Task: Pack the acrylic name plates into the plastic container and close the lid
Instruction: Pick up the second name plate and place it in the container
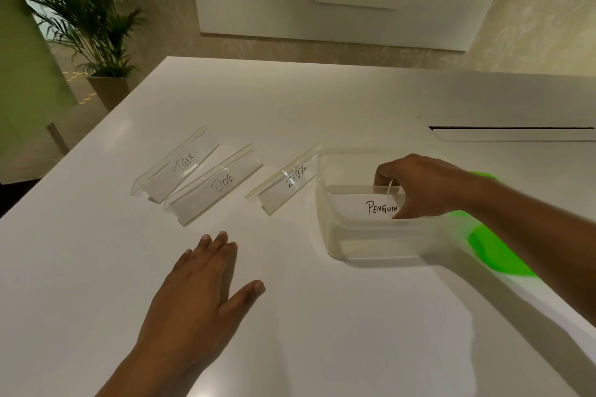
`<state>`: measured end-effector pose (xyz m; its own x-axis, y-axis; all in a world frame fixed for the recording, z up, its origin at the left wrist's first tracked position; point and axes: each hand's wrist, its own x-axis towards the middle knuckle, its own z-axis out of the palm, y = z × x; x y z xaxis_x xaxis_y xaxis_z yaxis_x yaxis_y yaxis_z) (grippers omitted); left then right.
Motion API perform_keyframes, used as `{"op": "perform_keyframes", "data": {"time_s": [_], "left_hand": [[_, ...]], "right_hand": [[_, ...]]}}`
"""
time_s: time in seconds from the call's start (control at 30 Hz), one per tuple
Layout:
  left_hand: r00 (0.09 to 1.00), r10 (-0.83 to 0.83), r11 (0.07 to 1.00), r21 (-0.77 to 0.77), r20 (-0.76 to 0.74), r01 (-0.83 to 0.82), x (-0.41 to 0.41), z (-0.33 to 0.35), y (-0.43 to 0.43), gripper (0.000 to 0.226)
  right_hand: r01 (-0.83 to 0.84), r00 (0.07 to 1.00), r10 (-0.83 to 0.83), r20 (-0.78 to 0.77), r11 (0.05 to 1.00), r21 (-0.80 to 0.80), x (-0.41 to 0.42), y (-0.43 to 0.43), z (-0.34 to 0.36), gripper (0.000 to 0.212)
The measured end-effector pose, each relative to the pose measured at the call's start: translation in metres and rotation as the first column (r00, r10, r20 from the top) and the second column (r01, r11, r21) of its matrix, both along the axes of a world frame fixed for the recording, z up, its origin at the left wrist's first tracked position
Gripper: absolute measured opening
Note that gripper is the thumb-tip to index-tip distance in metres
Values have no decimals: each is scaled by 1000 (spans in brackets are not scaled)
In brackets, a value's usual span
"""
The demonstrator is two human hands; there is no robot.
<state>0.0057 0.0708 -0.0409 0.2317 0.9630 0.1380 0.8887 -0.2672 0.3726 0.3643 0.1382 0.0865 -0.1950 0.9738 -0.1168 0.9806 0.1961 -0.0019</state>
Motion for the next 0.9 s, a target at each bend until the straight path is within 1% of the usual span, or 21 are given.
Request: {"op": "perform_keyframes", "data": {"time_s": [0.13,0.27,0.4,0.53,0.9], "left_hand": [[1000,-2,1000,12,-4,2,-1,-1,1,99],[1000,1,1000,13,2,-1,-1,-1,1,99],[1000,2,1000,8,1,-2,-1,-1,1,98],[1000,-2,1000,16,12,2,-1,-1,1,97],[1000,-6,1000,18,6,6,-1,-2,3,97]], "right_hand": [[-10,999,12,40,999,-45,-1,4,-5,41],[-17,998,24,52,993,-119,-3,6,-9,41],[-34,998,42,50,988,-153,-4,9,-14,33],[-66,994,77,81,989,-135,-4,10,-19,31],[-69,995,78,65,990,-124,-6,8,-19,33]]}}
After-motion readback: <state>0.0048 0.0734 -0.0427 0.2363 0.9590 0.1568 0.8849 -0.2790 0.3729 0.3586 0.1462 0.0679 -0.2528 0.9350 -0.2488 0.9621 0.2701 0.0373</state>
